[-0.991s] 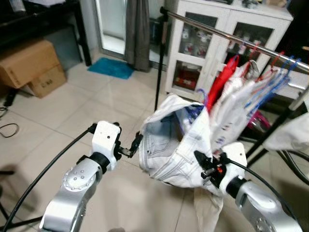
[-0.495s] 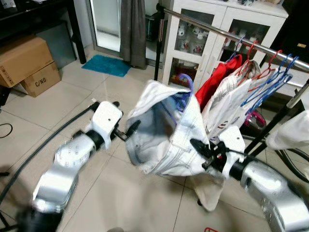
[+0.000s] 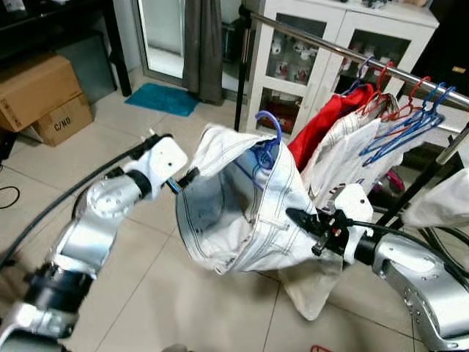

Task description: Hang hanger

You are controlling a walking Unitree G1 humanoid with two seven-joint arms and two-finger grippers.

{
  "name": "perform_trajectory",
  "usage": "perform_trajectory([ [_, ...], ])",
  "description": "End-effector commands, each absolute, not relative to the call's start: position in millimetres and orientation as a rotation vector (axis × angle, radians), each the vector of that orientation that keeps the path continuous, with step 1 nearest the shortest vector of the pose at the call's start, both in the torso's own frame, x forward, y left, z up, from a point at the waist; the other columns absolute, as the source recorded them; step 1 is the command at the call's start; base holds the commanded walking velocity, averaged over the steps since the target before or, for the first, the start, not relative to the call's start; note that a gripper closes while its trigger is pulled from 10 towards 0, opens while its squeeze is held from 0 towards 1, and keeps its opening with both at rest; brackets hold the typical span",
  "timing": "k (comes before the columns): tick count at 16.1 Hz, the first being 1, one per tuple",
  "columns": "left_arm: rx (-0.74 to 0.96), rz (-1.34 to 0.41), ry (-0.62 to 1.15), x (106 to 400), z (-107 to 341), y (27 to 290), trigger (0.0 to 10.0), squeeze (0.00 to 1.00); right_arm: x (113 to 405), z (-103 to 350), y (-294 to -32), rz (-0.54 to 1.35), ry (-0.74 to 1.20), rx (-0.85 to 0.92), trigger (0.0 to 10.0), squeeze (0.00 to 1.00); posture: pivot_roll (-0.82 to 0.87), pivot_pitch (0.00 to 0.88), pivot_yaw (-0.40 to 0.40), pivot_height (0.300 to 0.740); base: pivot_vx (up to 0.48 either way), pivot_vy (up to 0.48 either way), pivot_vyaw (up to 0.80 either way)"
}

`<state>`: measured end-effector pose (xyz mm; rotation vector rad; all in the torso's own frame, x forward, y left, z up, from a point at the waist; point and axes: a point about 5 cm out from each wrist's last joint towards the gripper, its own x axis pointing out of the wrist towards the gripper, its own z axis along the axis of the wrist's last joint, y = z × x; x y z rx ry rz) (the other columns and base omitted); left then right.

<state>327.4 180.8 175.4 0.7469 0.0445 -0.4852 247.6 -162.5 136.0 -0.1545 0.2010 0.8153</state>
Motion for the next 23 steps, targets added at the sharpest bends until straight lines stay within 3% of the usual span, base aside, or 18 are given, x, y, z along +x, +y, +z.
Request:
perform_trajectory([
  [1,0.762,-0.494,0.025,329.7,180.2,179.5,0.0,0.00,253.5,156.1,-166.8,0.811,0.100,-0.170,10.0,0.00,0.05,0.000,-0.066,0.740,0.000,0.000,0.00],
  [4,0.744,-0.506,0.034,332.3,175.4,181.1,0.0,0.00,255.3,157.6,-166.2,0.823,0.090,-0.156,10.0,0.00,0.05,0.000,-0.068,0.740,0.000,0.000,0.00],
  [9,0.395,-0.813,-0.157,300.7,188.2,128.2,0.0,0.00,262.8,164.0,-167.5,0.808,0.063,-0.141,10.0,0.00,0.06,0.000,-0.077,0.740,0.000,0.000,0.00],
  [10,0.389,-0.827,-0.160,299.2,187.9,126.5,0.0,0.00,262.9,164.0,-167.3,0.809,0.064,-0.141,10.0,0.00,0.06,0.000,-0.078,0.740,0.000,0.000,0.00],
  [11,0.497,-0.778,-0.100,302.7,174.8,128.8,10.0,0.00,262.6,163.8,-165.6,0.819,0.064,-0.137,10.0,0.00,0.06,0.000,-0.080,0.740,0.000,0.000,0.00],
  [12,0.526,-0.741,-0.086,306.1,172.3,132.1,10.0,0.00,262.6,163.8,-165.2,0.821,0.064,-0.136,10.0,0.00,0.06,0.000,-0.081,0.740,0.000,0.000,0.00],
  [13,0.557,-0.692,-0.086,311.1,173.1,136.8,10.0,0.16,262.8,163.9,-165.2,0.824,0.063,-0.136,10.0,0.00,0.06,0.000,-0.081,0.740,0.000,0.000,0.00],
  [14,0.585,-0.663,-0.086,314.1,174.7,140.1,10.0,1.00,262.8,164.1,-165.4,0.826,0.063,-0.134,10.0,0.00,0.05,0.000,-0.080,0.740,0.000,0.000,0.00],
  [17,0.766,-0.514,-0.082,326.1,174.3,156.2,10.0,1.00,262.5,165.1,-166.0,0.829,0.061,-0.129,10.0,0.00,0.05,0.000,-0.077,0.740,0.000,0.000,0.00],
  [18,0.780,-0.475,-0.087,329.7,176.9,161.3,10.0,0.68,261.9,164.7,-166.4,0.831,0.064,-0.127,10.0,0.00,0.05,0.000,-0.077,0.740,0.000,0.000,0.00],
  [19,0.784,-0.457,-0.090,331.2,178.6,163.4,10.0,0.68,261.6,164.5,-166.6,0.832,0.066,-0.125,10.0,0.00,0.05,0.000,-0.077,0.740,0.000,0.000,0.00],
  [20,0.808,-0.403,-0.104,335.3,185.1,170.3,10.0,0.00,260.2,163.5,-166.3,0.840,0.072,-0.124,10.0,0.00,0.05,0.000,-0.079,0.740,0.000,0.000,0.00],
  [23,0.895,-0.287,-0.159,349.9,209.2,191.5,10.0,0.00,255.3,159.6,-164.7,0.883,0.099,-0.137,10.0,0.00,0.05,0.000,-0.078,0.740,0.000,0.000,0.00],
])
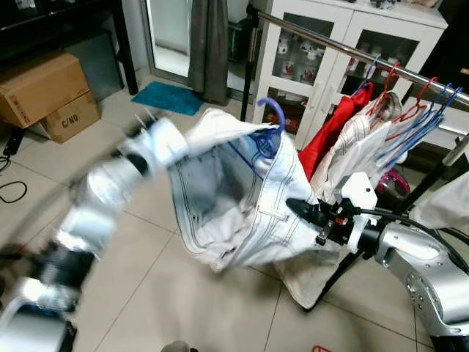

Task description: Hang hanger

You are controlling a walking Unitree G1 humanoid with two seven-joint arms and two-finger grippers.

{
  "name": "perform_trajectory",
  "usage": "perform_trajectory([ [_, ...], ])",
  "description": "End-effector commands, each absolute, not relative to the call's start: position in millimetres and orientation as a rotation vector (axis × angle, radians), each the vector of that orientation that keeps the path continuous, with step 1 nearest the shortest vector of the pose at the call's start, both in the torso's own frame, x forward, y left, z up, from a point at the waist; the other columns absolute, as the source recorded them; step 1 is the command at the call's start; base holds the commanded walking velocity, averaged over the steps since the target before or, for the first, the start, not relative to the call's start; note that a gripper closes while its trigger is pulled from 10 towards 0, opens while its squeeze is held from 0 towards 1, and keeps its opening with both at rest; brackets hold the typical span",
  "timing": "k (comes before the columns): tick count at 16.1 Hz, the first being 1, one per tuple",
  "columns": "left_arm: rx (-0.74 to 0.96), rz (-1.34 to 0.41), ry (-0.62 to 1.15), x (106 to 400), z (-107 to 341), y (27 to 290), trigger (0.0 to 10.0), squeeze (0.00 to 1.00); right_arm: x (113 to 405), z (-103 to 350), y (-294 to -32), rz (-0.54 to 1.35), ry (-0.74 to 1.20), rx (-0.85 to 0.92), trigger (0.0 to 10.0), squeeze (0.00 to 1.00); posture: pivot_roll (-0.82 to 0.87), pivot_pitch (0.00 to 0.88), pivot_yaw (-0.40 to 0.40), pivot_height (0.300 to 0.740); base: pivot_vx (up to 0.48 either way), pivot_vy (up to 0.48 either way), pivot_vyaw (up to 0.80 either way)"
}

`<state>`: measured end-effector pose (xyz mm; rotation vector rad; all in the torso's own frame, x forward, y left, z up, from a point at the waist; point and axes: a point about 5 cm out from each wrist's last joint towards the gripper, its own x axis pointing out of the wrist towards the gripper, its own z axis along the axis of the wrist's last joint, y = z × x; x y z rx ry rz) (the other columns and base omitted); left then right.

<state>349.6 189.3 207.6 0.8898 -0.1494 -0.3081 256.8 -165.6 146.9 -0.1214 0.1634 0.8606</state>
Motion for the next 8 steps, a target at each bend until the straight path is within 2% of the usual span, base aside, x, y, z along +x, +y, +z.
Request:
perform_trajectory([
  [1,0.915,-0.269,-0.173,353.6,216.2,195.7,10.0,0.00,254.3,158.1,-164.9,0.891,0.109,-0.145,10.0,0.00,0.05,0.000,-0.078,0.740,0.000,0.000,0.00],
  [4,0.967,-0.228,-0.196,366.7,234.6,208.4,10.0,0.00,252.5,156.4,-164.9,0.914,0.130,-0.176,10.0,0.00,0.05,0.000,-0.074,0.740,0.000,0.000,0.00],
  [8,0.934,-0.207,-0.201,380.0,258.9,221.7,10.0,0.00,242.0,155.0,-162.4,0.998,0.161,-0.183,10.0,0.00,0.05,0.000,-0.075,0.740,0.000,0.000,0.00],
])
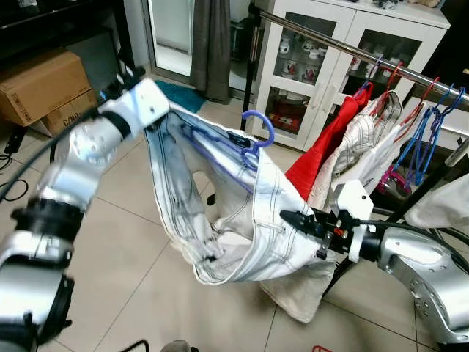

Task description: Hang hanger

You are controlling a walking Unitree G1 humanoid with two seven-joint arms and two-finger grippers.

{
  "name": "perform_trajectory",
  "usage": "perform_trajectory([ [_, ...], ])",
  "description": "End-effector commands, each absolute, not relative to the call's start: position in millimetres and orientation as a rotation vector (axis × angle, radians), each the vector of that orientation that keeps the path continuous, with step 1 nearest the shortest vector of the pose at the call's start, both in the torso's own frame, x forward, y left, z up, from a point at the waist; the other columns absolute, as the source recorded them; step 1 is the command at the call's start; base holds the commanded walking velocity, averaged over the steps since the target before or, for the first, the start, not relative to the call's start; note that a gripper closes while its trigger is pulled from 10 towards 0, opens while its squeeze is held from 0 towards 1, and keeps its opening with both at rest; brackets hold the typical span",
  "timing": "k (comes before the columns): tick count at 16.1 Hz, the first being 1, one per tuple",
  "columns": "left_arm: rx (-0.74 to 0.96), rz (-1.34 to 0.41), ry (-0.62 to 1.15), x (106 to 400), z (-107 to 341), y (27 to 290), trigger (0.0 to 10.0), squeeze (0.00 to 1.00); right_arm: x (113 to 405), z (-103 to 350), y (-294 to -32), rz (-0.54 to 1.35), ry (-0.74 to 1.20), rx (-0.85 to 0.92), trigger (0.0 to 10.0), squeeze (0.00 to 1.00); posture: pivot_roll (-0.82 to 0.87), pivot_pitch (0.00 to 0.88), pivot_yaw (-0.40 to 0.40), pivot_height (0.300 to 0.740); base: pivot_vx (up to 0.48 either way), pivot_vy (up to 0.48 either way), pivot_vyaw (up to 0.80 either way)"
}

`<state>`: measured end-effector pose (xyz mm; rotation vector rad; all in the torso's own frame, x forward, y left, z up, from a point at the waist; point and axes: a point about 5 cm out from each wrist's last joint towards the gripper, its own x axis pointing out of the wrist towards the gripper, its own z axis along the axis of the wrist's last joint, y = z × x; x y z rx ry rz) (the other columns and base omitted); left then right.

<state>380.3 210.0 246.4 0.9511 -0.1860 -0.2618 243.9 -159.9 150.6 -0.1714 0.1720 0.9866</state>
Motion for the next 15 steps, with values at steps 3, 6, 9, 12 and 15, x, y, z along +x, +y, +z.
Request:
perform_trajectory([
  [3,0.816,-0.339,-0.191,383.5,258.2,213.5,10.0,0.00,241.5,155.9,-163.6,0.994,0.157,-0.181,10.0,0.00,0.04,0.000,-0.070,0.740,0.000,0.000,0.00],
  [6,0.694,-0.551,-0.170,377.5,243.9,193.6,10.0,0.00,242.3,156.4,-164.1,0.986,0.155,-0.185,10.0,0.00,0.04,0.000,-0.076,0.740,0.000,0.000,0.00],
  [9,0.685,-0.542,-0.181,379.7,250.1,194.3,10.0,0.00,242.6,155.0,-162.5,0.997,0.163,-0.184,10.0,0.00,0.05,0.000,-0.088,0.740,0.000,0.000,0.00],
  [12,0.674,-0.559,-0.176,378.9,252.2,197.2,10.0,0.00,242.7,153.7,-161.1,1.004,0.166,-0.185,10.0,0.00,0.05,0.000,-0.089,0.740,0.000,0.000,0.00],
  [15,0.599,-0.648,-0.221,372.6,257.2,185.4,10.0,1.00,243.0,153.3,-161.2,1.005,0.167,-0.184,10.0,0.00,0.05,0.000,-0.090,0.740,0.000,0.000,0.00],
])
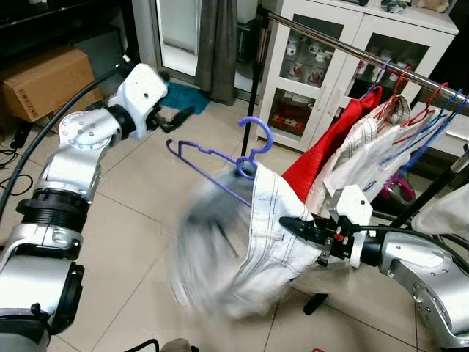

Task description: Hang hanger

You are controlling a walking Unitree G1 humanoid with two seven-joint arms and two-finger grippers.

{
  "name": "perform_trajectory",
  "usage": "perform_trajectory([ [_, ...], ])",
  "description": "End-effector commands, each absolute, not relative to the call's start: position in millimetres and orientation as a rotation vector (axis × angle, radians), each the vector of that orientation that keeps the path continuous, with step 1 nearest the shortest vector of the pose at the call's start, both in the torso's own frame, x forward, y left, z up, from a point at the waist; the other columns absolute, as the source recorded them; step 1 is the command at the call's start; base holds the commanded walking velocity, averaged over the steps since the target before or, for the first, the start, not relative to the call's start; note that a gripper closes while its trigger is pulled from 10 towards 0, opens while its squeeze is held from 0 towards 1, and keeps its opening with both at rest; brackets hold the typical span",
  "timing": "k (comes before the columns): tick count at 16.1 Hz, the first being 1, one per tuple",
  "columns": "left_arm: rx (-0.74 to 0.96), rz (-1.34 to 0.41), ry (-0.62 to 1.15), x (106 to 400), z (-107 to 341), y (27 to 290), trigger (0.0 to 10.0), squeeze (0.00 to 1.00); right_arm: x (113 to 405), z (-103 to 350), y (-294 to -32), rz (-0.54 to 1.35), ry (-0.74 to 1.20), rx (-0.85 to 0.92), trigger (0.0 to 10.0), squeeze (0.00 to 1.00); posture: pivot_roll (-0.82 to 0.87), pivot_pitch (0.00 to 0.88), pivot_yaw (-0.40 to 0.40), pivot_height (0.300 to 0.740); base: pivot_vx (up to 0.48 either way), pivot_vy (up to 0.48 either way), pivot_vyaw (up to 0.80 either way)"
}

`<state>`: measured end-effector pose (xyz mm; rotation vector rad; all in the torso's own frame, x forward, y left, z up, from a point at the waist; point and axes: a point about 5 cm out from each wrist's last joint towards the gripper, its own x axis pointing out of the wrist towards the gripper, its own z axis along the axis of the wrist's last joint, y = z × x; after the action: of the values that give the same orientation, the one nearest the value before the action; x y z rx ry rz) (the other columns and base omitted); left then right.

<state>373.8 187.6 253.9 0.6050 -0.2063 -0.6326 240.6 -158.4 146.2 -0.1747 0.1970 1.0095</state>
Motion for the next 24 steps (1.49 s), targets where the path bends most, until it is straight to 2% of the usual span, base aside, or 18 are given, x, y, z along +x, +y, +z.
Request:
perform_trajectory([
  [1,0.577,-0.653,-0.235,372.4,260.0,183.8,10.0,1.00,243.2,153.1,-161.1,1.006,0.168,-0.183,10.0,0.00,0.05,0.000,-0.094,0.740,0.000,0.000,0.00],
  [4,0.532,-0.761,-0.225,367.1,263.0,178.6,10.0,1.00,243.8,153.4,-159.7,1.020,0.172,-0.192,10.0,0.00,0.05,0.000,-0.091,0.740,0.000,0.000,0.00],
  [5,0.521,-0.969,-0.092,351.3,248.2,173.6,10.0,0.00,245.4,154.2,-159.6,1.025,0.181,-0.214,10.0,0.00,0.05,0.000,-0.088,0.740,0.000,0.000,0.00],
  [6,0.550,-1.119,0.014,337.5,233.0,171.6,10.0,0.00,247.0,155.6,-159.5,1.028,0.181,-0.228,10.0,0.00,0.05,0.000,-0.087,0.740,0.000,0.000,0.00],
  [8,0.522,-1.203,0.083,330.2,225.6,170.9,10.0,0.00,248.0,157.6,-158.4,1.046,0.180,-0.246,10.0,0.00,0.05,0.000,-0.088,0.740,0.000,0.000,0.00],
  [16,0.440,-1.350,0.141,326.7,231.8,179.7,10.0,0.00,248.3,169.0,-158.6,1.182,0.205,-0.431,10.0,0.00,0.05,0.000,-0.082,0.740,0.000,0.000,0.00],
  [17,0.382,-1.394,0.148,322.5,228.9,178.8,10.0,0.00,248.0,170.9,-160.0,1.203,0.223,-0.468,10.0,0.00,0.05,0.000,-0.082,0.740,0.000,0.000,0.00],
  [20,0.350,-1.449,0.159,314.2,220.9,170.3,10.0,0.00,248.6,170.4,-161.1,1.202,0.236,-0.486,10.0,0.00,0.05,0.000,-0.071,0.740,0.000,0.000,0.00],
  [21,0.355,-1.476,0.170,307.5,210.8,162.9,9.6,0.00,250.0,170.1,-160.9,1.191,0.236,-0.492,10.0,0.00,0.05,0.000,-0.070,0.740,0.000,0.000,0.00],
  [22,0.369,-1.492,0.178,303.0,203.6,158.7,3.8,0.00,250.6,170.2,-160.4,1.190,0.234,-0.491,10.0,0.00,0.05,0.000,-0.070,0.740,0.000,0.000,0.00],
  [23,0.384,-1.516,0.184,297.6,197.3,156.0,4.0,0.00,250.8,170.2,-159.6,1.194,0.234,-0.491,10.0,0.00,0.05,0.000,-0.069,0.740,0.000,0.000,0.00],
  [24,0.376,-1.508,0.165,297.1,197.0,154.6,3.1,0.00,250.8,170.2,-159.4,1.196,0.234,-0.491,10.0,0.00,0.05,0.000,-0.071,0.740,0.000,0.000,0.00],
])
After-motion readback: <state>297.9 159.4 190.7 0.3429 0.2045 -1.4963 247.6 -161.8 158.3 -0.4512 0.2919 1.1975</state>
